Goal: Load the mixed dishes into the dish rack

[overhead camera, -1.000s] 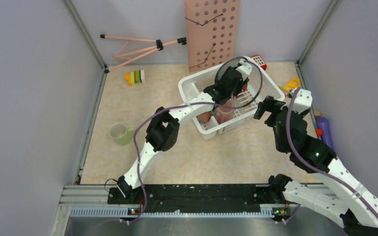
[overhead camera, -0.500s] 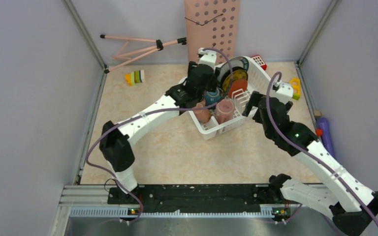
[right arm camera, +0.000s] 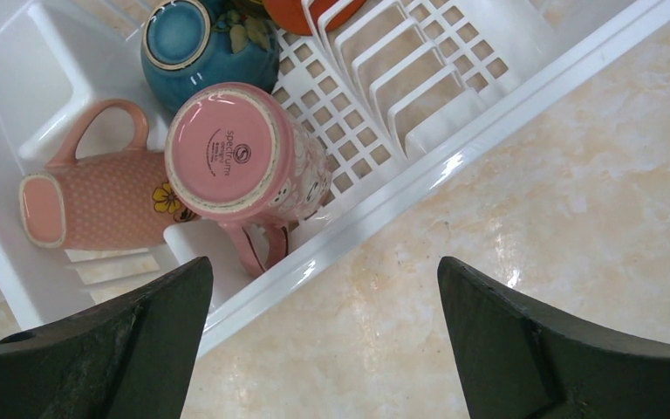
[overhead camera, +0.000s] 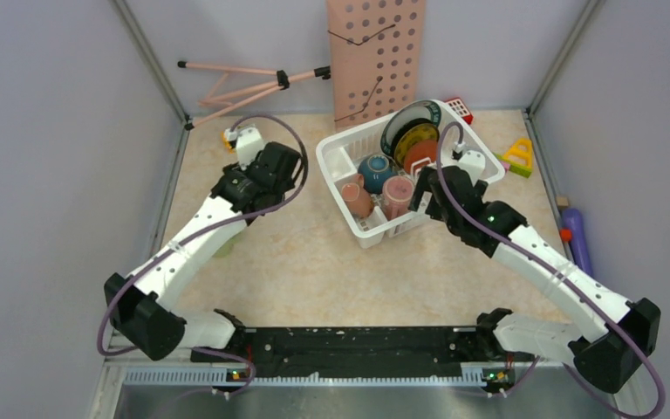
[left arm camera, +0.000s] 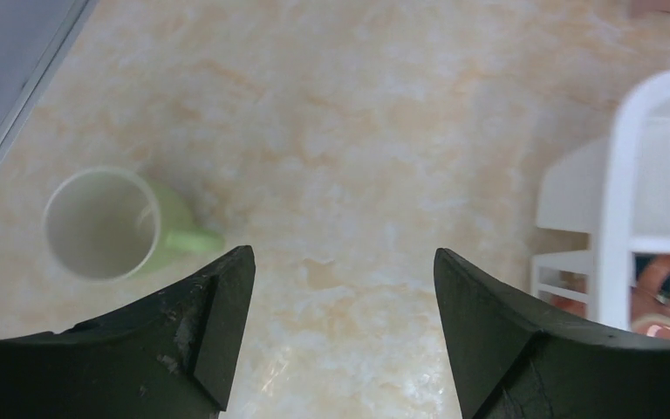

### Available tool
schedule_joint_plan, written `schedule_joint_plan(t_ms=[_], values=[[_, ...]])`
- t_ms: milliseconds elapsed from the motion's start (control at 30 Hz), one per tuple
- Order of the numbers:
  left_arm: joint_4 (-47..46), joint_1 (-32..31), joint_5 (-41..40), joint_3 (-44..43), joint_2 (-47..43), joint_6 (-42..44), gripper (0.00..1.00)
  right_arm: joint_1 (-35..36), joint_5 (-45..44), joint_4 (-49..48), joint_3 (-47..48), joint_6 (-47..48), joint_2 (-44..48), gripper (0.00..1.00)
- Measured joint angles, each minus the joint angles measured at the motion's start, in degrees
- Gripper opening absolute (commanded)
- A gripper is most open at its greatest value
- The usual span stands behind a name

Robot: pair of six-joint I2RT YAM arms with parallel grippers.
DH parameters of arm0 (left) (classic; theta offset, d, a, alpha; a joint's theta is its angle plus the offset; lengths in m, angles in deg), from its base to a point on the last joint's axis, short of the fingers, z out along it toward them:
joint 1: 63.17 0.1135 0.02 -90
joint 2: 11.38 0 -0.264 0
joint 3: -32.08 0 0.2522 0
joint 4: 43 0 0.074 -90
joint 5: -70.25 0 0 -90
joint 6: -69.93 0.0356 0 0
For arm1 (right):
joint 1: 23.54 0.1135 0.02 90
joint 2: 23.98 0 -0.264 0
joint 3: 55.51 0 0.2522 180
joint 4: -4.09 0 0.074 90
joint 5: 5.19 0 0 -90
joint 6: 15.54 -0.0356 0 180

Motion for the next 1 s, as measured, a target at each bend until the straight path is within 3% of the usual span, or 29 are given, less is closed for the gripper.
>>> schedule_joint_plan(t_ms=[133,300,500,767,1000], values=[[12.5,2.49,-1.86,1.09,-1.68,-13.33,0.81,0.0,0.94,-0.09,0.0,0.09,-0.28,0.98],[19.65,5.62,-1.62,3.56,0.52,-21.09,0.77,0.0,2.27,-0.46,0.02,1.01,0.07,0.98],[18.08,14.6,2.16,11.78,-1.01,-25.49,0.69,0.0,4.02,-1.07,0.0,3.17,2.05,0.98],[13.84,19.39,6.6,16.46,-2.54,-33.73,0.75,0.0,7.34,-2.05,0.0,5.16,3.91,0.98],[9.55,21.94,7.06,16.39,-2.4,-26.8,0.75,0.0,8.66,-2.05,-0.02,5.73,4.79,0.98]])
